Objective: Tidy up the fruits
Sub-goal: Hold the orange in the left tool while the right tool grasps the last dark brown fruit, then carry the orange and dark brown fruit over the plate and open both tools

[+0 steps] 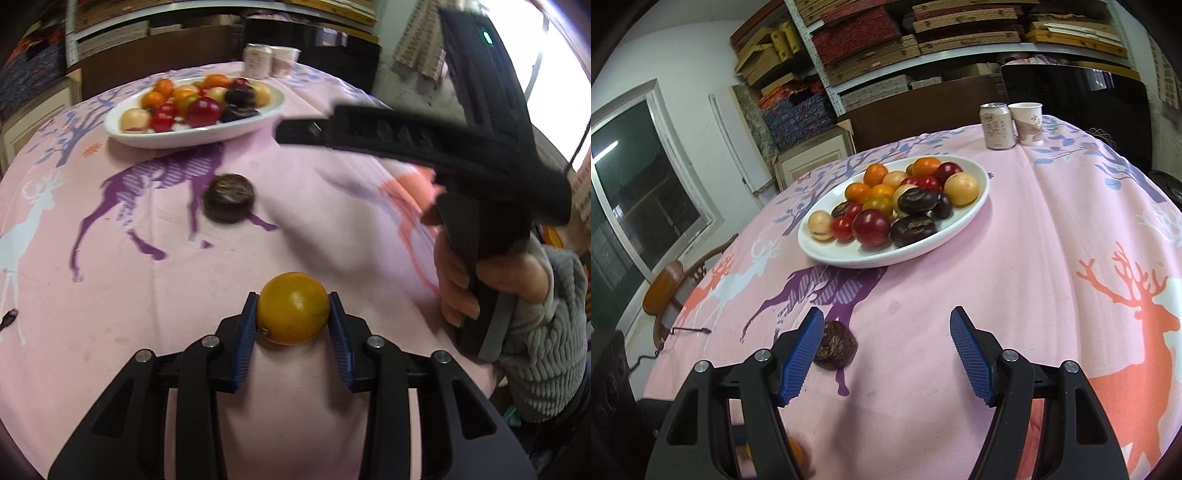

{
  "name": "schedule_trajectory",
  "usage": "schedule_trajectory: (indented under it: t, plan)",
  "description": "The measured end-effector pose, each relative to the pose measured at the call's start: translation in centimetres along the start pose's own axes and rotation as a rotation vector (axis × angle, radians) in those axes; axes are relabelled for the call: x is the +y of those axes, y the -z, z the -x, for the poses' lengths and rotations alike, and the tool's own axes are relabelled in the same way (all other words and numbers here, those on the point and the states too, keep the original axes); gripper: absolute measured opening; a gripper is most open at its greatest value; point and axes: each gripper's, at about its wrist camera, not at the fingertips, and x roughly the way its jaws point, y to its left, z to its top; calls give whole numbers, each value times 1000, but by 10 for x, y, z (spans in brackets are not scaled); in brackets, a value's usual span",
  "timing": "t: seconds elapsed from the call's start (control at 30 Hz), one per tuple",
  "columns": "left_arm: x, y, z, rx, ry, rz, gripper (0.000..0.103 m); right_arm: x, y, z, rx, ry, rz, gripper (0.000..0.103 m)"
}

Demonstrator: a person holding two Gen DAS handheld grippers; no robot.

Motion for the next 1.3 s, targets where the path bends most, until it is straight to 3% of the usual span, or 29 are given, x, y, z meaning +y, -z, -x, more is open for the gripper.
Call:
schedule_trajectory:
  t: [0.07, 0.3, 0.37, 0.53, 0.7, 0.77, 0.87, 1.17, 1.3]
  plan:
    - [11, -3, 7, -25, -28, 21, 36, 4, 0, -2, 15, -7, 11, 72]
    - [75, -15, 29, -129, -227, 174, 36, 38, 2, -26, 102, 0, 122, 72]
    - [88, -15, 28, -130, -249, 210, 36, 47, 4, -31, 116, 14, 155, 72]
    - [96, -12, 19, -108, -233, 233, 36, 60, 8, -44, 172, 76, 218, 70]
    - [96, -11, 15, -101, -200, 231, 36, 64, 11, -56, 217, 113, 236, 55]
    - [97, -11, 14, -99, -189, 233, 36, 68, 12, -57, 217, 117, 261, 42]
    - [97, -11, 11, -90, -180, 232, 36, 71, 13, -55, 212, 110, 278, 41]
    - [94, -18, 9, -75, -195, 223, 36, 27, 6, -5, 82, 74, 84, 41]
    - [91, -40, 11, -94, -210, 208, 36, 8, -5, 17, 22, 103, 43, 41]
